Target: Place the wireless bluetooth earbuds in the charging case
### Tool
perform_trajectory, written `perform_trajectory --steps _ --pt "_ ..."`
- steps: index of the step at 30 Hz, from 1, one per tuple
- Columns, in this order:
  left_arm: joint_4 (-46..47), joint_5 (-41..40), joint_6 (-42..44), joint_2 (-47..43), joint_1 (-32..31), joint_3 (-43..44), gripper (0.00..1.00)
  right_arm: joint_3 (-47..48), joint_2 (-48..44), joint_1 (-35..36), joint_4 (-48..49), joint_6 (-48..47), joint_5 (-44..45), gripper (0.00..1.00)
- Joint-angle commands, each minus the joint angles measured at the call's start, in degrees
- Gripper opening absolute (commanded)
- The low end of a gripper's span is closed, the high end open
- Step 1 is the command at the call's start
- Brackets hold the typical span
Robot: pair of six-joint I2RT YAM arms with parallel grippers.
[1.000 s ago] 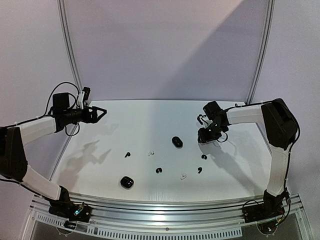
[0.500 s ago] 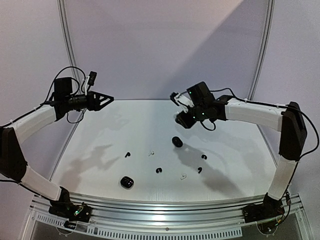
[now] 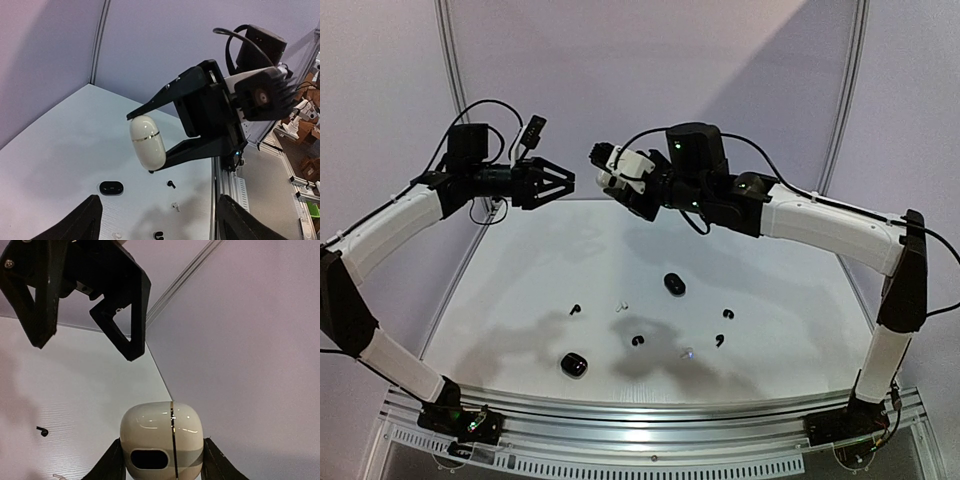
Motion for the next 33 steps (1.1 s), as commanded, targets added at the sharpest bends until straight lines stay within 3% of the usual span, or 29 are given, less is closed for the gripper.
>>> perform_trajectory --steps 1,19,22,26,27,30,33 --pt "-3.20 1.29 2.24 1.53 -1.87 2.34 0.80 3.22 2.91 1.42 1.39 -6.11 -1.08 0.19" --pt "-2.82 -3.67 3.77 4.34 -6.00 4.62 0.43 4.89 4.23 3.33 2.01 -6.16 -2.75 0.19" --pt "-2.57 -3.48 3.90 4.21 -6.16 4.42 0.31 4.88 4.58 3.36 2.38 -6.06 -3.13 0.19" --pt "-2.38 -2.86 4.03 3.86 -6.21 4.07 0.03 4.89 4.59 3.35 2.12 -5.52 -3.07 0.19" --pt "-2.25 -2.55 4.10 3.79 -6.23 3.93 0.00 4.81 4.59 3.34 1.99 -5.29 -3.03 0.19" --pt "-1.95 -1.86 4.34 3.68 -6.09 3.71 0.00 4.72 4.59 3.35 1.82 -4.53 -2.81 0.33" --pt "-1.85 -0.98 5.00 3.64 -5.80 3.62 0.00 4.62 4.29 3.36 1.85 -2.27 -1.34 0.63"
